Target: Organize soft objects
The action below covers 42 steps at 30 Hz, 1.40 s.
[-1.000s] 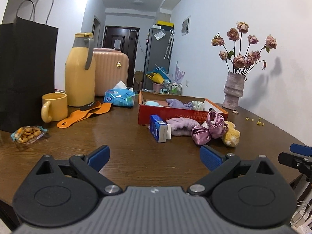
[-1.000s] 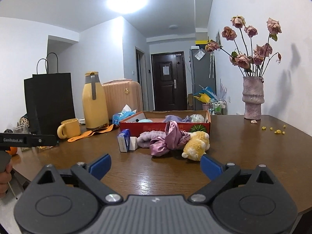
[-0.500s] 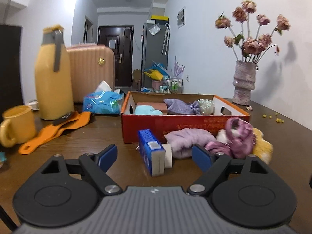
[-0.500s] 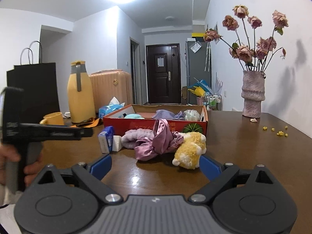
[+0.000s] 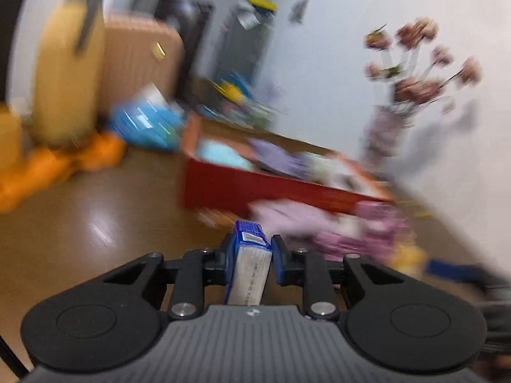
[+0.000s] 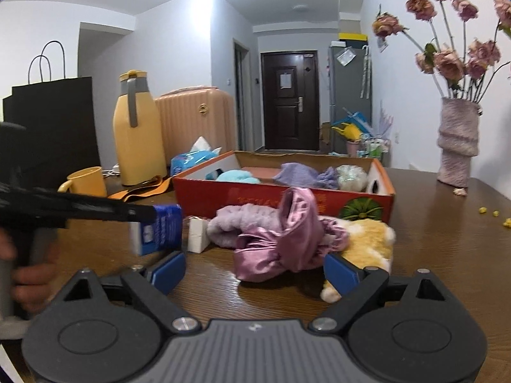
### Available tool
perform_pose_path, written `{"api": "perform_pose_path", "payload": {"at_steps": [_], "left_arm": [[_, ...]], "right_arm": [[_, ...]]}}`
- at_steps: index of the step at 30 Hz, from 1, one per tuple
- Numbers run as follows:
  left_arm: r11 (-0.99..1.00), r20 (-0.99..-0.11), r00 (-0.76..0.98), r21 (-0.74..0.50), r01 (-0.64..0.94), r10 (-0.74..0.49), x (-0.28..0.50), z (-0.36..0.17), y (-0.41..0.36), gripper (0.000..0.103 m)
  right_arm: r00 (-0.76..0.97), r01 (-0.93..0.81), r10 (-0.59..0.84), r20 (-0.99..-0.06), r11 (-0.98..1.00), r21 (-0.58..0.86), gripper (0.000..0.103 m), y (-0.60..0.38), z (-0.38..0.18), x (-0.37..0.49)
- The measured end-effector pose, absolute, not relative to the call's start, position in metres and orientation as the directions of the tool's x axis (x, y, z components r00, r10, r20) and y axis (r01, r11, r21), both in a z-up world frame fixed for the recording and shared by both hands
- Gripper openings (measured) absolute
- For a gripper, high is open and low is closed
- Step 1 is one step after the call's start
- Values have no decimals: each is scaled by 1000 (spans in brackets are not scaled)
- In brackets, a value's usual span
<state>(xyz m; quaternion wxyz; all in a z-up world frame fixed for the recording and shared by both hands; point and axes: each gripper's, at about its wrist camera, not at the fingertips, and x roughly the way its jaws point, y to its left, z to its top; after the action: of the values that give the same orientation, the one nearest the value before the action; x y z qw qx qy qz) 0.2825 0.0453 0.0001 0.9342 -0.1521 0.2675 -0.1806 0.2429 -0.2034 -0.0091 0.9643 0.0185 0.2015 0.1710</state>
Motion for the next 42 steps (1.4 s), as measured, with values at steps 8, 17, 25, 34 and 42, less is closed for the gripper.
{"api": "perform_pose_path", "payload": {"at_steps": [8, 17, 25, 34, 42], "left_arm": [[827, -532, 672, -516, 225, -515, 268, -26, 50, 55], [824, -510, 680, -504, 260, -527, 247, -14, 58, 60], [801, -529, 668, -573, 173, -523, 249, -35, 50, 29], [777, -533, 621, -594, 209, -575, 237, -33, 41, 29], [800, -538, 636, -554, 228, -554, 228, -27, 39, 30]], "right_arm": [[840, -307, 366, -401, 930, 204, 93, -217, -12, 244], [744, -433, 491, -453, 871, 232, 69, -184, -22, 260], [686, -406, 533, -495, 845, 348, 20, -176, -33, 258], [696, -349, 515, -500, 852, 391, 20, -193, -31, 193], [727, -294, 491, -480, 854, 429, 22, -205, -30, 195]]}}
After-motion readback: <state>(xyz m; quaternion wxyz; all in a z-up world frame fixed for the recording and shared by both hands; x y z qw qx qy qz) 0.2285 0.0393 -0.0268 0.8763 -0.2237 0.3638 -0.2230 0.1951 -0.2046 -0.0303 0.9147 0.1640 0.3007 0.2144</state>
